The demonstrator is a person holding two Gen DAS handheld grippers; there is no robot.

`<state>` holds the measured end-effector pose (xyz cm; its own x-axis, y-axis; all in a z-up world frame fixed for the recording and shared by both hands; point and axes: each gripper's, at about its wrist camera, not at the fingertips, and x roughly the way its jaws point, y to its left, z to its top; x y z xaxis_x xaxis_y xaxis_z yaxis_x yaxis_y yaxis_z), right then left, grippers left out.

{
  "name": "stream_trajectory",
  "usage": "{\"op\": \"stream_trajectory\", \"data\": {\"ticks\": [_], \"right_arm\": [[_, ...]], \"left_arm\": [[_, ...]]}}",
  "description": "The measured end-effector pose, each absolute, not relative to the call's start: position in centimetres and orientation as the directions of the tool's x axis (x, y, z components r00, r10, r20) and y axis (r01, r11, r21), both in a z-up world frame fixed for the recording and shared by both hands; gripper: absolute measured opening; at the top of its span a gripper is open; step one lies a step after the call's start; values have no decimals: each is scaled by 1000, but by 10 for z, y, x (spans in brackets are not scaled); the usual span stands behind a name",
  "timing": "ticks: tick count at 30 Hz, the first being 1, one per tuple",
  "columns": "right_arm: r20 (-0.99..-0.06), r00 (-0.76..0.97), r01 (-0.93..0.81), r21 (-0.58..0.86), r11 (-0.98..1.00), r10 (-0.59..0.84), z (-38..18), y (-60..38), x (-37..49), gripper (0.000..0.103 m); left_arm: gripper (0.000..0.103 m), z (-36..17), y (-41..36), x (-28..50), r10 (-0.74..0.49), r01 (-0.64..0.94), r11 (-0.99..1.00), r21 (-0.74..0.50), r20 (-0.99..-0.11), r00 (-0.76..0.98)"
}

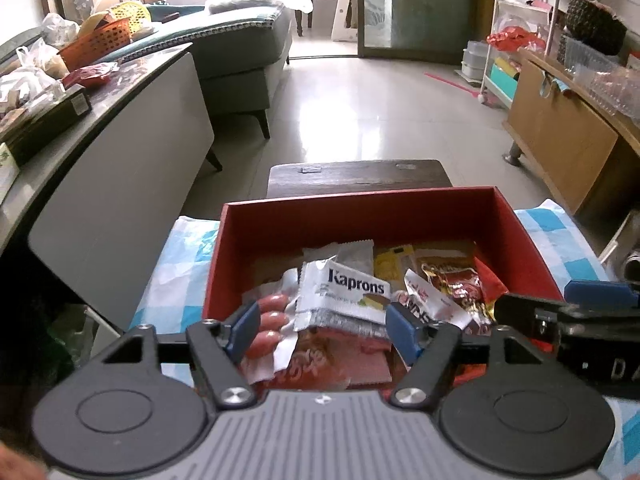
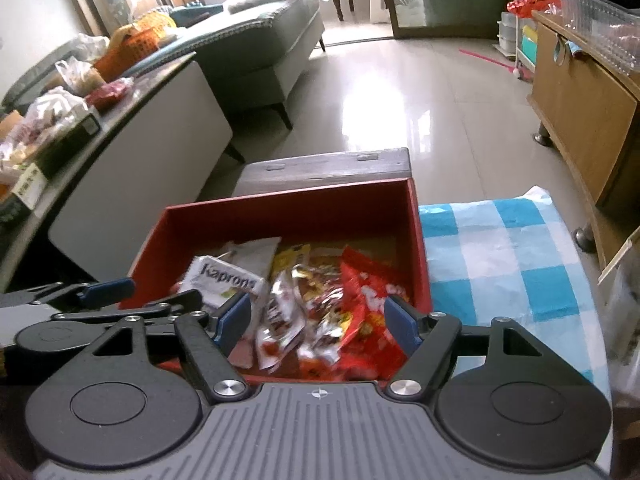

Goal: Organize snacks
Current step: 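Withdraw both open tools from the filled tray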

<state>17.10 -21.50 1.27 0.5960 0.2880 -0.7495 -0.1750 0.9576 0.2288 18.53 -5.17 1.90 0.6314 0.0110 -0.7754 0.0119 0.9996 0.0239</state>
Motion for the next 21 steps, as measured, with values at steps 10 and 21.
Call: {"op": "stream_trajectory", "data": {"ticks": [10,21], "right_arm": [[-746,614,-160,200,967,256,20,-207,120,82],[-727,630,-151,231,961,274,26,-208,78,83]], "left_arm": [[67,28,-43,138,-38,21,999,-32,-773,633],[74,38,-37,98,-47,20,999,-46,-756,653]]}}
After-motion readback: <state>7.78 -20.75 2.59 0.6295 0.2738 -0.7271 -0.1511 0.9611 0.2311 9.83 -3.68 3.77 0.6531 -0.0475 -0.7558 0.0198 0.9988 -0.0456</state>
